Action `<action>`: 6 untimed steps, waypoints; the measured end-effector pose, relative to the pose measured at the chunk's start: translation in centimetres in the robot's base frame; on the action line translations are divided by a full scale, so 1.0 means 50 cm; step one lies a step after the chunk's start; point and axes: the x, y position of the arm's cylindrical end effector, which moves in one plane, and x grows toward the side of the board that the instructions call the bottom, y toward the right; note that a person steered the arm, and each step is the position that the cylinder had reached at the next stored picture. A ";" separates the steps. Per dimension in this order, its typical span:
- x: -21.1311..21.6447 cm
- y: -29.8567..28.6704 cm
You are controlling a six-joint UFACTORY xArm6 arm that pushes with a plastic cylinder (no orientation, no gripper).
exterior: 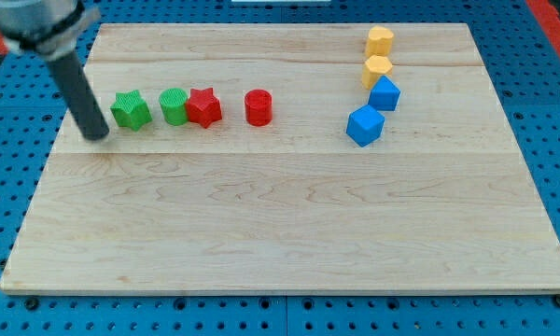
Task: Push the green star into the green circle
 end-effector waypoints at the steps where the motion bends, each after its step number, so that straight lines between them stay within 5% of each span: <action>1: 0.006 0.207; 6: -0.068 -0.063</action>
